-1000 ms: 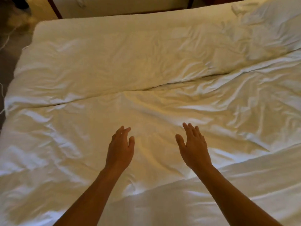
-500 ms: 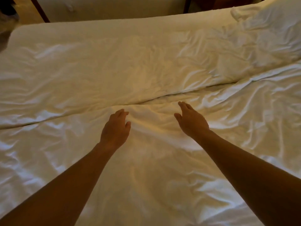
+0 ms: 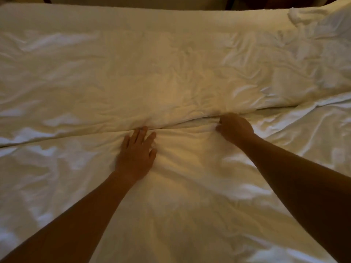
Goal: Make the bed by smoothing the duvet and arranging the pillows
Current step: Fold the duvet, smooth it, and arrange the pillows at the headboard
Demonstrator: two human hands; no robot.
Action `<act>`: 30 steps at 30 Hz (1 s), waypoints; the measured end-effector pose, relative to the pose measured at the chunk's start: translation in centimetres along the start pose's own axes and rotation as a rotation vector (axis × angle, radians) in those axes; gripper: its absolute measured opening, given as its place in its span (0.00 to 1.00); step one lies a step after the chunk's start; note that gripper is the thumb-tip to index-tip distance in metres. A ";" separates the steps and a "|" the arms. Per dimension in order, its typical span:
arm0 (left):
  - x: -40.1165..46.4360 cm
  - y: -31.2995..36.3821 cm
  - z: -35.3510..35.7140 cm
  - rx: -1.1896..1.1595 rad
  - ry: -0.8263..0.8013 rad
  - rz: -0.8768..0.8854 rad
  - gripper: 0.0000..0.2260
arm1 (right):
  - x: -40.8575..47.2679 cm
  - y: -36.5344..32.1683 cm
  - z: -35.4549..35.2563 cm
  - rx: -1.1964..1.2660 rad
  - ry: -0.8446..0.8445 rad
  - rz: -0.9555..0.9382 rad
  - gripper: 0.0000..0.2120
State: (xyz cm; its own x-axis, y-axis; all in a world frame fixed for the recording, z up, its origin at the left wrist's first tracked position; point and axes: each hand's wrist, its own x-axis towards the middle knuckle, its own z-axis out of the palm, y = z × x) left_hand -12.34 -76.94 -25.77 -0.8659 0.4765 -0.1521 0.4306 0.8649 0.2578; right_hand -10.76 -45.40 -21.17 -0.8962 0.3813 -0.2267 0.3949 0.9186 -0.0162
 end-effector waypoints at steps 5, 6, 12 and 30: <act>-0.6 -0.4 1.0 0.043 0.027 -0.008 0.30 | 2.0 -1.3 -0.6 0.345 0.259 -0.038 0.07; -0.7 -0.4 1.1 0.050 0.045 -0.020 0.29 | 1.8 -1.5 -0.4 0.417 0.240 -0.042 0.11; -3.2 3.3 1.5 -0.056 0.216 0.066 0.27 | -7.4 -5.4 3.9 0.498 0.231 -0.238 0.29; -19.9 8.0 6.5 -0.043 0.059 0.104 0.28 | -25.8 -2.8 12.5 0.206 0.013 -0.188 0.31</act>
State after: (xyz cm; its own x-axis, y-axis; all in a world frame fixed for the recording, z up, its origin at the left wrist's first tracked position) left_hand 10.01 -78.54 -26.90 -0.8315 0.5516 -0.0661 0.5083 0.8033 0.3104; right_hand 13.79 -59.11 -27.43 -0.9598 0.2084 -0.1881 0.2526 0.9334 -0.2548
